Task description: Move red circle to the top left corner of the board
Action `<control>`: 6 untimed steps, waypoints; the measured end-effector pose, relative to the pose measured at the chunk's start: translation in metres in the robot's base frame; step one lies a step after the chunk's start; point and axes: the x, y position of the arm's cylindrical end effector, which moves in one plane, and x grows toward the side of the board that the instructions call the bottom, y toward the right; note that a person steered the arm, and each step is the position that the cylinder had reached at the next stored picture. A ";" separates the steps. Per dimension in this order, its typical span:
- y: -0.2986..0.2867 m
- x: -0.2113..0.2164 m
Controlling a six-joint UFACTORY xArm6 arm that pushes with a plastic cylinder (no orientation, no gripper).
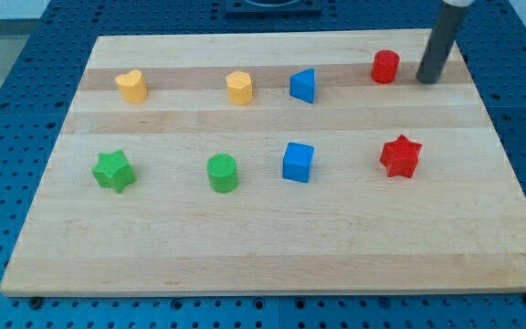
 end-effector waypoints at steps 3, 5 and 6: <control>-0.092 -0.022; -0.130 0.017; -0.197 0.015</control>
